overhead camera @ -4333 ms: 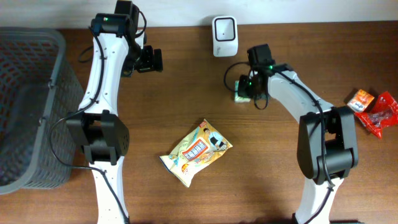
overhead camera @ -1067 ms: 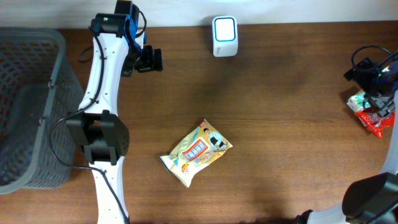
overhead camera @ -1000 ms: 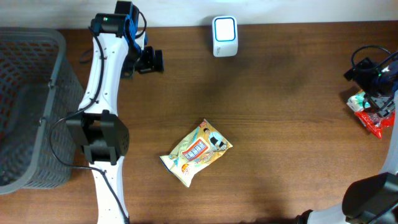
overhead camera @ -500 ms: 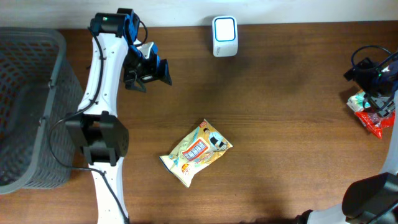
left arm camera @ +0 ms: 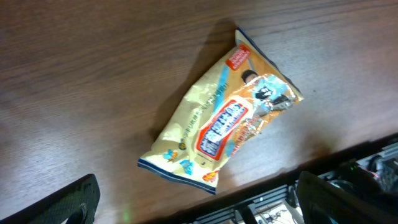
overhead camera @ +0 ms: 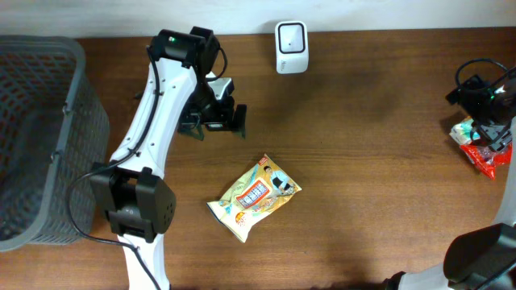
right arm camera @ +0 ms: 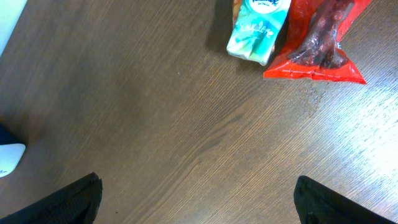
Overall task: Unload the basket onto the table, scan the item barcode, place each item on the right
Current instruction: 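Lower the left gripper onto the yellow snack bag and grasp it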
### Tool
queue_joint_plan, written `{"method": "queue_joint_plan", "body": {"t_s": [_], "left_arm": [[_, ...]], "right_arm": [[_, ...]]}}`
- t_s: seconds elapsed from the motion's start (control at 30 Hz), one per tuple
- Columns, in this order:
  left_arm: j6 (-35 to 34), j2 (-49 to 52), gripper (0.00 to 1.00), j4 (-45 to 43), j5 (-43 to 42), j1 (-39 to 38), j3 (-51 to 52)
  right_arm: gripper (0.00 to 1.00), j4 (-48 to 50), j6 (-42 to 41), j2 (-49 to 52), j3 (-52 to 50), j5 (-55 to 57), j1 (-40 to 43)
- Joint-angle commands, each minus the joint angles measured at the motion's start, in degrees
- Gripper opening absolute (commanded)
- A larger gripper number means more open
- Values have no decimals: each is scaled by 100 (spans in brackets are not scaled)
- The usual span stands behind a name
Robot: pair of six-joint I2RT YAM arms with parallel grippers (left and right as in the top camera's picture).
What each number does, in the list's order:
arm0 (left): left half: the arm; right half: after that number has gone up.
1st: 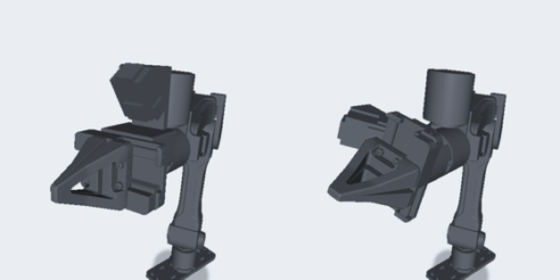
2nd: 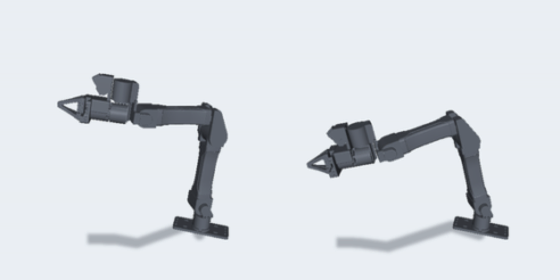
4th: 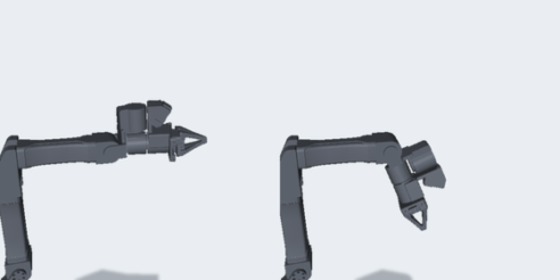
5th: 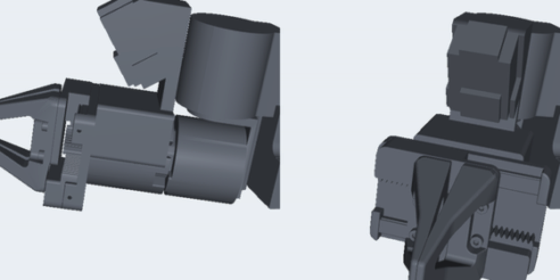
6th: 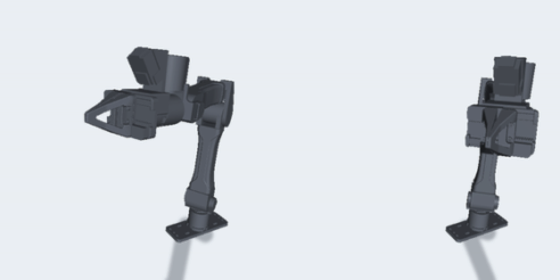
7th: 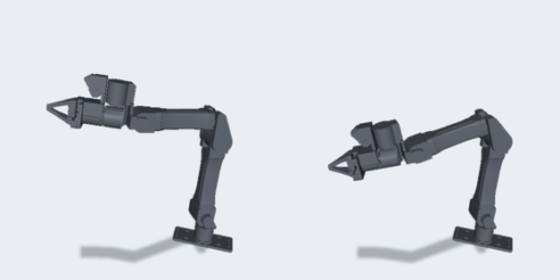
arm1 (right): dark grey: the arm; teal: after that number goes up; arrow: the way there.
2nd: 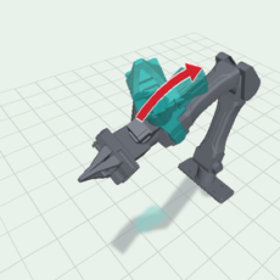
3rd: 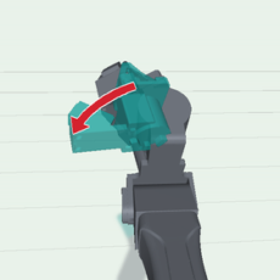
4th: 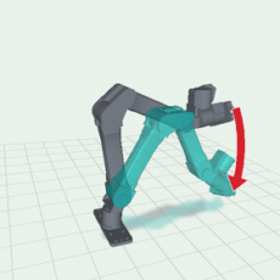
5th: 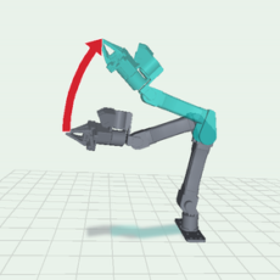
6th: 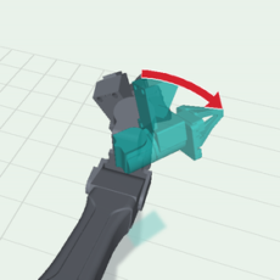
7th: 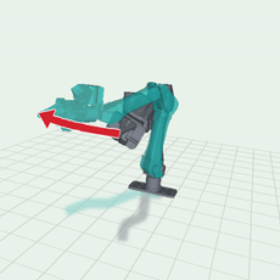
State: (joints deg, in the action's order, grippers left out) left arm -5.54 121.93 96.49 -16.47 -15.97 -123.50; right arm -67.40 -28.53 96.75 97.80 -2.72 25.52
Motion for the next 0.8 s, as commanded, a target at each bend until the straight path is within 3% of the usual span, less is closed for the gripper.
{"method": "queue_joint_plan", "body": {"t_s": [0.0,0.13,0.27,0.37,0.43,0.6,0.67,0.77], "left_arm": [[92,-42,99,0,192,17,63],[94,-42,100,-15,192,-236,334],[90,-39,69,-317,155,-748,1263],[90,-39,56,-1001,-140,-1180,2140],[90,-39,52,-1458,-131,-1423,2643],[-269,-39,10,-1683,138,-1587,3589],[-348,-39,2,-1878,151,-1591,4015],[-531,-39,0,-2310,149,-1591,4586]], "right_arm": [[99,-9,-26,15,-20,-28,-4],[99,-9,-26,15,-20,-28,-4],[99,-9,-26,15,-17,-28,-4],[99,-9,-26,15,-17,-28,-4],[99,-9,-26,15,-17,-28,-4],[99,-9,-26,15,-17,-28,-4],[99,-9,-26,15,-17,-28,-4],[99,-9,-26,15,-20,-28,-4]]}}
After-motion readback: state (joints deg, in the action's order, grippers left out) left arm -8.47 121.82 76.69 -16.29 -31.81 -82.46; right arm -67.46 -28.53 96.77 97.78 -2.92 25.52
